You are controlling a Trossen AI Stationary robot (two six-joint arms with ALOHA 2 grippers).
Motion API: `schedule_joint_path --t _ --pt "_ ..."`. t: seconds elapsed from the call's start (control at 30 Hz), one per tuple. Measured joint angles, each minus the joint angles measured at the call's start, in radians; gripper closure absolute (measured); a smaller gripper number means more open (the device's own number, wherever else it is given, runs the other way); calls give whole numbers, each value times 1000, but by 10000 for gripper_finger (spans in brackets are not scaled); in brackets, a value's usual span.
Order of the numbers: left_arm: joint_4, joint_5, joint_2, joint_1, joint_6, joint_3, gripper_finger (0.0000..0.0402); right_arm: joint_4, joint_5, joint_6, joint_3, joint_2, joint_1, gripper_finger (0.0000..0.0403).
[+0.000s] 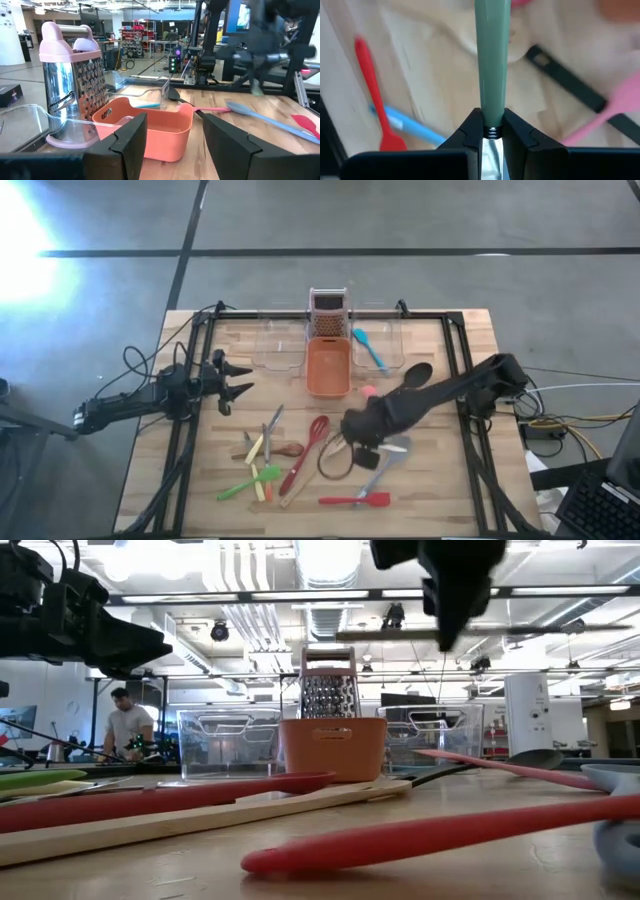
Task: Pick & Place Kitchen Items
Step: Put the green table knife into the orange bin
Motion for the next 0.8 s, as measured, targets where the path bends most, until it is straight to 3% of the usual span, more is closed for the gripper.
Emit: schedule_joint_path --t 0.43,0.8 --pt "0 0 0 0 0 0 204 175 0 -24 7 -71 -253 369" --pt "0 0 0 0 0 0 204 633 74 -42 -43 -71 -409 369"
